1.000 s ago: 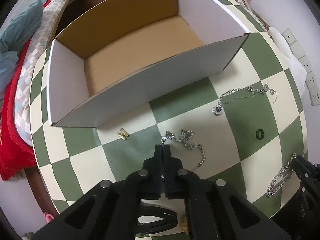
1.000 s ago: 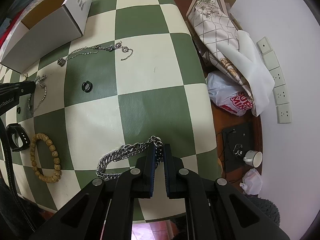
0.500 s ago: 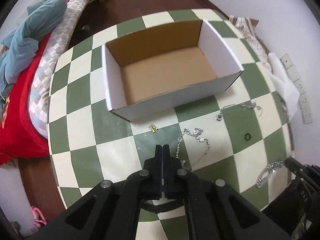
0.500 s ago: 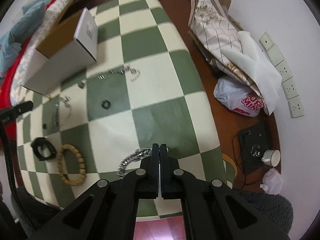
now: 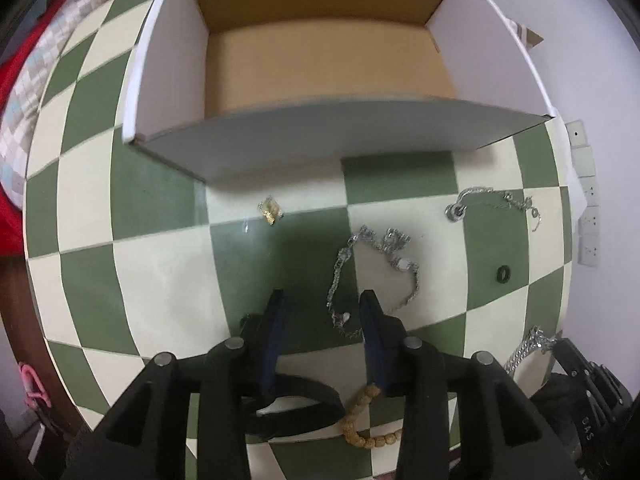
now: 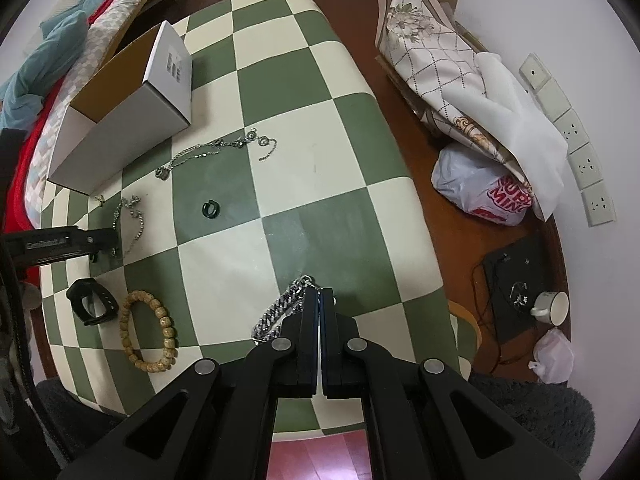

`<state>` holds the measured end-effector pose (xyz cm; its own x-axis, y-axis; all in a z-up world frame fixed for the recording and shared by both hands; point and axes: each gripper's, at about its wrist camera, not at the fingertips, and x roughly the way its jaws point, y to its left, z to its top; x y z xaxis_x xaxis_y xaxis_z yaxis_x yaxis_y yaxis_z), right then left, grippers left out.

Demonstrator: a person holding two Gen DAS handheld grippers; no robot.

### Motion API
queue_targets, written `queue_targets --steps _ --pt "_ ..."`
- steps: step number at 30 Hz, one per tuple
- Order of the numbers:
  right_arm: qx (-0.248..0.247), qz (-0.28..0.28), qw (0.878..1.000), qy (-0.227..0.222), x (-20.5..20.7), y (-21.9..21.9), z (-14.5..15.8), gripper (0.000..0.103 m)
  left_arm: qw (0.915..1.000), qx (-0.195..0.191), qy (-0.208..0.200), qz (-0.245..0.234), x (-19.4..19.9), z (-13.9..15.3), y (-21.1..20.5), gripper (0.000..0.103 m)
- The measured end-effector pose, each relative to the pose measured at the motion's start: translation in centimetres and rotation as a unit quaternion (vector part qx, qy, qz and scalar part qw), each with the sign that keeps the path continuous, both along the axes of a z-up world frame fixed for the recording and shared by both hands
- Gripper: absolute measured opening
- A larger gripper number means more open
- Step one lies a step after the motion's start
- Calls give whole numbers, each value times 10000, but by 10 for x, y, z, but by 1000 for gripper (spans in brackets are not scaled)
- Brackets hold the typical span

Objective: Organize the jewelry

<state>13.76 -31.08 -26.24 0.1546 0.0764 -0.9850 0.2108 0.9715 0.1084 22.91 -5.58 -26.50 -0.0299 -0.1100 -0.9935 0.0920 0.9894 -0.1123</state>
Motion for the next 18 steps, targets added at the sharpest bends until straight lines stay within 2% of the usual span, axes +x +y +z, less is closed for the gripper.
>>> queue_targets --steps 3,5,9,13,18 --pt "-28 -45 10000 7 -1 -3 -1 0 9993 247 -100 -245 -2 0 -11 31" --pt "-50 -62 10000 22 0 -6 -2 0 9975 460 -254 -472 -4 2 -19 0" --pt "-75 -66 9999 42 0 -4 -4 0 9958 532 -390 -629 -10 3 -28 0" --pt "-40 -104 9999 -18 0 -4 -2 0 9963 489 -495 -503 -18 6 -22 0" --pt "8 -144 9998 -163 -4 -8 9 0 9964 249 -791 -194 -16 36 6 0"
